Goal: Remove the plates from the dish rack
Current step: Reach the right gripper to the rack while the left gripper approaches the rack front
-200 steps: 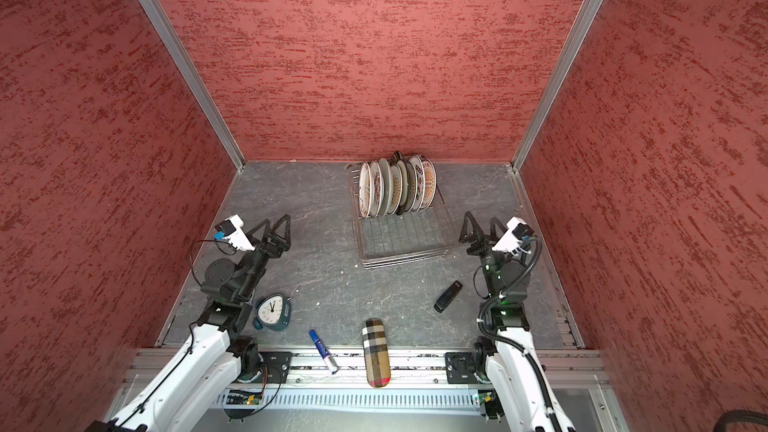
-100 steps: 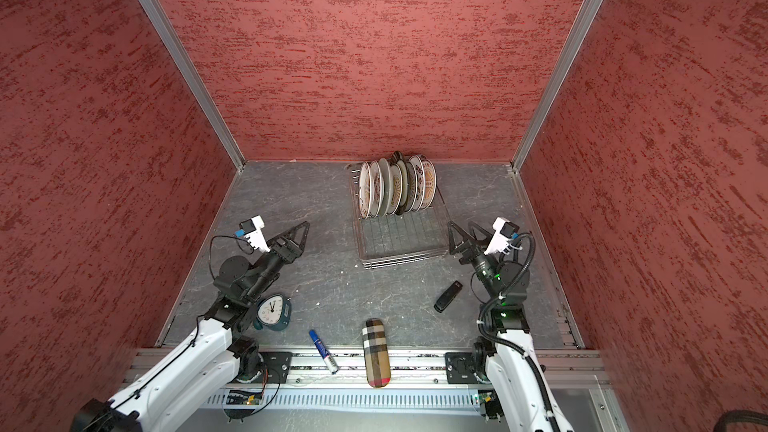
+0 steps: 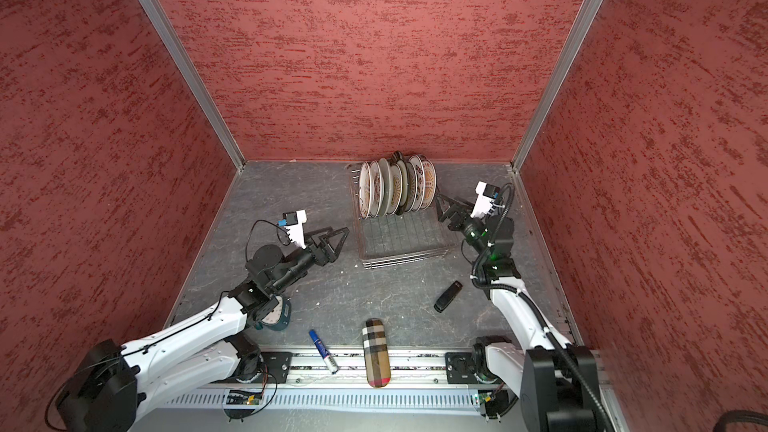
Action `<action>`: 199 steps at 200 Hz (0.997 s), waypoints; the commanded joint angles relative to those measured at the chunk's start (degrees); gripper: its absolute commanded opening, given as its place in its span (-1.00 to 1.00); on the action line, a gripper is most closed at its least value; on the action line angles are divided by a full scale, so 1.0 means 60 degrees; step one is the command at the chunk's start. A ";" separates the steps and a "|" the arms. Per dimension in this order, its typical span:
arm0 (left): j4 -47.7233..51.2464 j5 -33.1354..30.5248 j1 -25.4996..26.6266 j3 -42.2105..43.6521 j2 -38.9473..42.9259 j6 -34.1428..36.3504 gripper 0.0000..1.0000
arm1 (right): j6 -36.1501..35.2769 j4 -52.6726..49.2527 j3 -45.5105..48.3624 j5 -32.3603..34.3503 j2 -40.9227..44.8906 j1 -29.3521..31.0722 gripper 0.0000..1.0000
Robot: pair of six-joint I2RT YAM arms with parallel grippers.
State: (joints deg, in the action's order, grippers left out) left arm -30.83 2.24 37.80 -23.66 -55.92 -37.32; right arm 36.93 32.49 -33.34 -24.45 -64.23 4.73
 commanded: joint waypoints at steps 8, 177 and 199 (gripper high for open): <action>-0.0116 -0.0833 0.0233 -0.0383 -0.0288 0.0098 0.99 | -0.0972 -0.0897 -0.1465 0.0675 -0.0913 0.0764 0.96; -0.2453 -0.0565 0.0948 -0.0217 -0.1551 -0.0066 0.99 | -0.4156 -0.7218 -0.8911 0.3839 -0.5899 0.2377 0.20; -0.2389 -0.0636 0.0980 -0.0325 -0.1813 -0.0108 0.99 | -0.4401 -0.7585 -0.9305 0.4216 -0.6284 0.2574 0.07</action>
State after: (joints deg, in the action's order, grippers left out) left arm -44.25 -0.51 43.29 -24.75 -65.19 -38.92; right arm 13.47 -8.93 -85.65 -3.36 -100.42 18.79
